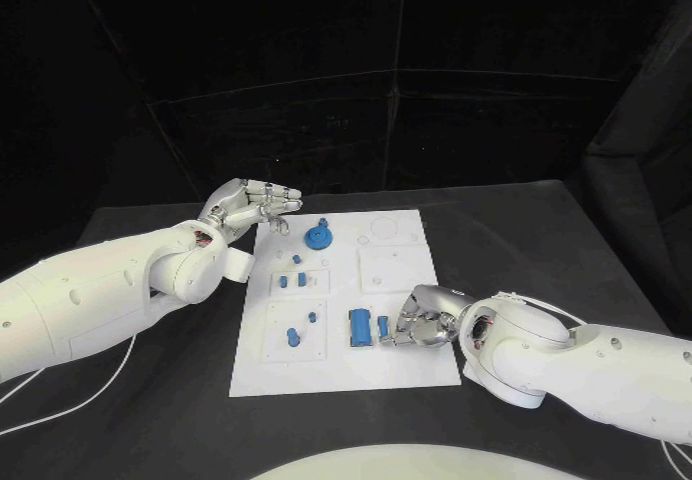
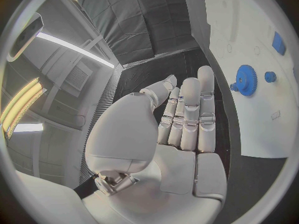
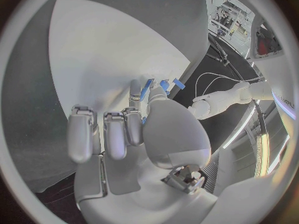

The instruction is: Assemble the parts on the task board

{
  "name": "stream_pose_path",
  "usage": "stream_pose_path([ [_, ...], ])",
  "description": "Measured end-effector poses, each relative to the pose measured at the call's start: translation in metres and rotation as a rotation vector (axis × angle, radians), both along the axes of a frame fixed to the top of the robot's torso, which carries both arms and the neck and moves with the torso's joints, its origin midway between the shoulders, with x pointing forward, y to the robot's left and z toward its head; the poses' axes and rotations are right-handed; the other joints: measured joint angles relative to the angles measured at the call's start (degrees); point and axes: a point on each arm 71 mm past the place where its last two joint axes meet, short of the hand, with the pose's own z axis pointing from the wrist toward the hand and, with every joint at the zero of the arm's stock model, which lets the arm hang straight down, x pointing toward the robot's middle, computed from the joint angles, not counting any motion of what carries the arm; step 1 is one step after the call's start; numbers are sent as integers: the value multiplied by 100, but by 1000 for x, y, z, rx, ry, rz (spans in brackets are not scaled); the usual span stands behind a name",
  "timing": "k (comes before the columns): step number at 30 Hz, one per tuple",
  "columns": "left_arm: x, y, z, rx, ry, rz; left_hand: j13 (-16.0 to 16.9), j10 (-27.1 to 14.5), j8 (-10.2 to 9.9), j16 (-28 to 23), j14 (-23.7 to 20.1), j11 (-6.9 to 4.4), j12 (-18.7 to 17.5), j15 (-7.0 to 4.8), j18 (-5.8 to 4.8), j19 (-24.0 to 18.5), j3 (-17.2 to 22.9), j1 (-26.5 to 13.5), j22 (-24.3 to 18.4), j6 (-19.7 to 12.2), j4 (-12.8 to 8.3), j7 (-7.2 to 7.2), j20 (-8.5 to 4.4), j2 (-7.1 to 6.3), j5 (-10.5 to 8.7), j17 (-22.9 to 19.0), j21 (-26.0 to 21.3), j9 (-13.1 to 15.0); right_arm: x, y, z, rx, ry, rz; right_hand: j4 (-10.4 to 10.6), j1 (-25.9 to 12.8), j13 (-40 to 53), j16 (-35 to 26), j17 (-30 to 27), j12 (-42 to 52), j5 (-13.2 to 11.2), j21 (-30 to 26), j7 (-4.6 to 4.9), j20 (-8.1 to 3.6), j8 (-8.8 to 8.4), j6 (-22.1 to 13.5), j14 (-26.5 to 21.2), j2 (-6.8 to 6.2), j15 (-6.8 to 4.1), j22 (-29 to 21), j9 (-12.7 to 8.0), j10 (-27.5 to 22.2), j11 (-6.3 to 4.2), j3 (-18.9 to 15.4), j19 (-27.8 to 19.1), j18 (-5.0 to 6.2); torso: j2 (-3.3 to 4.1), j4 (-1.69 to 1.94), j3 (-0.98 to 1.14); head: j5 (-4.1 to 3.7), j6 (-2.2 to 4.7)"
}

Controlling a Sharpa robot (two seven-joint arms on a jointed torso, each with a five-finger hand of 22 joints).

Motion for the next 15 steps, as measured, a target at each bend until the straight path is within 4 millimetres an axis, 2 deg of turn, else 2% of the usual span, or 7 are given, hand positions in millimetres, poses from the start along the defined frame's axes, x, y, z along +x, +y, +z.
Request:
stream_pose_path([
  [3,0,0,0,0,0,0,0,0,0,0,0,0,0,0,0,0,0,0,0,0,0,0,0,0,0,0,0,0,-1,-2,1,18,-3,12,86,-150,0,-75,0,-157,-296,-64,82,0,-130,-226,0,-323,0,0,-18,-13,13,-202,0,0,0,-4,1,5,-1],
  [6,0,1,0,1,1,1,0,0,0,0,0,0,0,0,0,0,0,0,0,0,0,0,0,0,0,0,0,0,-3,-6,3,57,-14,28,217,-187,7,-159,0,-318,-483,-143,150,22,-200,-377,-1,-496,46,-4,-48,-9,74,-206,-22,0,-2,-8,2,12,10],
  [8,0,1,0,2,1,2,0,0,0,0,0,0,0,0,0,0,0,0,0,0,0,0,0,0,0,0,0,0,-3,-9,6,95,-28,38,283,-184,7,-275,-1,-551,-484,-269,183,59,-268,-491,-11,-510,53,-133,-50,-55,119,-155,-109,0,-3,-10,3,21,18],
  [10,0,1,0,2,1,3,0,-3,0,0,-9,-3,24,9,0,-11,0,0,-4,-21,0,21,11,0,0,-12,0,0,-3,-13,8,150,-46,45,289,-94,-42,-470,-75,-958,-413,-451,231,92,-351,-628,0,-465,104,-407,-72,-187,198,-116,-247,-1,-9,-11,3,27,24],
  [11,0,1,0,2,1,3,0,-20,0,0,-23,-20,24,23,0,-23,-11,-10,-11,-21,11,21,23,10,0,-15,0,0,-3,-14,10,179,-52,47,267,-33,-235,-659,-312,-1345,-377,-635,256,109,-396,-699,-1,-423,130,-686,-86,-358,220,-94,-381,60,-12,-11,2,28,31],
  [13,0,1,0,0,2,4,0,-33,23,0,-31,-8,46,32,0,-30,-90,-95,-23,-21,56,21,30,20,0,-32,-37,0,1,-18,14,244,-65,44,183,216,-991,-1352,-1203,-2500,-268,-1334,330,160,-494,-864,-75,-341,225,-1647,-114,-862,274,-46,-830,315,-20,-11,-4,8,58],
  [15,0,0,-1,-7,4,5,0,-42,24,-5,-113,0,67,44,0,-78,-151,-160,-51,-21,98,21,71,-10,0,-64,-91,0,12,-24,21,328,-80,25,42,458,-1783,-2238,-2254,-3642,-111,-2193,399,206,-584,-1004,-392,-233,260,-2742,-152,-1394,333,-4,-1352,496,-35,-9,-13,-10,79],
])
